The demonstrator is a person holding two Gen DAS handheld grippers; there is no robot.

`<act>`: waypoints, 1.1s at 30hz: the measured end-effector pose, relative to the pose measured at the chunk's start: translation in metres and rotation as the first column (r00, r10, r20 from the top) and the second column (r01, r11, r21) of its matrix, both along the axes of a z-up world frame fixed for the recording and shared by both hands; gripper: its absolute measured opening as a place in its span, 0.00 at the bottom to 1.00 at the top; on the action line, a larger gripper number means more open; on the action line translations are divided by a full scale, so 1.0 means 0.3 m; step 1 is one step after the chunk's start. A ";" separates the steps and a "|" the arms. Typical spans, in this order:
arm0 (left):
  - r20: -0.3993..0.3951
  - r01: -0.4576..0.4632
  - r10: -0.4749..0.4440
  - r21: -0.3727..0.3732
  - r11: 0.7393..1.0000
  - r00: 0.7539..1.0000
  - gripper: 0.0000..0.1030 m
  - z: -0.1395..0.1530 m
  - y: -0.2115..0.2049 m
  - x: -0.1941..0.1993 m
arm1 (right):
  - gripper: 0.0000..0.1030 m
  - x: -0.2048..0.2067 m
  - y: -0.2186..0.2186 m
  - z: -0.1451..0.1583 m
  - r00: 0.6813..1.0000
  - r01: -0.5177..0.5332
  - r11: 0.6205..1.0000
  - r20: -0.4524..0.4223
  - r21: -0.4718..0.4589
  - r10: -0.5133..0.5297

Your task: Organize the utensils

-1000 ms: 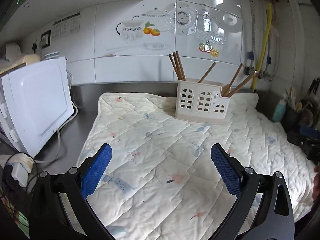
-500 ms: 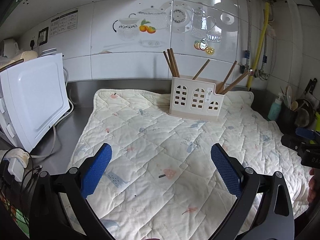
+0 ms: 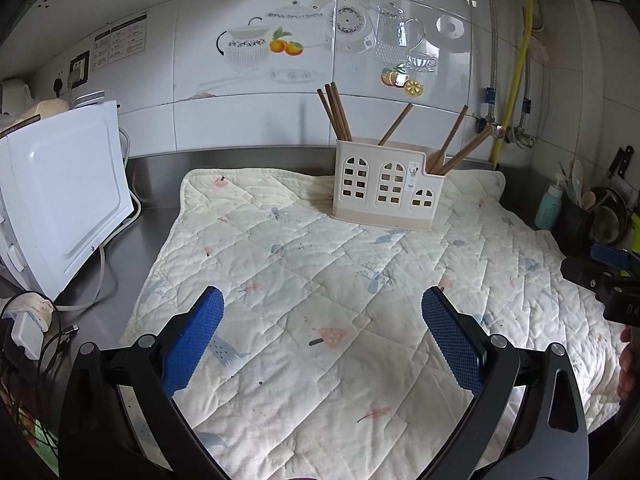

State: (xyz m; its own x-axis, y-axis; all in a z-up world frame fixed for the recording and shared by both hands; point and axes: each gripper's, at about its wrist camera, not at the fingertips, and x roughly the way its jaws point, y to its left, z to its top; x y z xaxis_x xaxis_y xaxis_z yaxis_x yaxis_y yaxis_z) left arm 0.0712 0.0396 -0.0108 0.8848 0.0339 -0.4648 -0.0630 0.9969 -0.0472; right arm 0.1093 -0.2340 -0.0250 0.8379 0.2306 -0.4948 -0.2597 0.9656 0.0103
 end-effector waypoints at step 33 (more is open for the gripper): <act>-0.006 0.013 -0.013 -0.002 1.000 1.000 0.95 -0.001 -0.008 0.001 | 0.93 -0.007 0.008 -0.007 1.000 -0.016 1.000 0.001 -0.015 0.016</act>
State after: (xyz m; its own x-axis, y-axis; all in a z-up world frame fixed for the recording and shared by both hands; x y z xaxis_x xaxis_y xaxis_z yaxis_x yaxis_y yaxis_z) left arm 0.0714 0.0371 -0.0112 0.8824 0.0213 -0.4700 -0.0502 0.9975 -0.0489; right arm 0.1074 -0.2317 -0.0270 0.8348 0.2366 -0.4972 -0.2749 0.9615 -0.0041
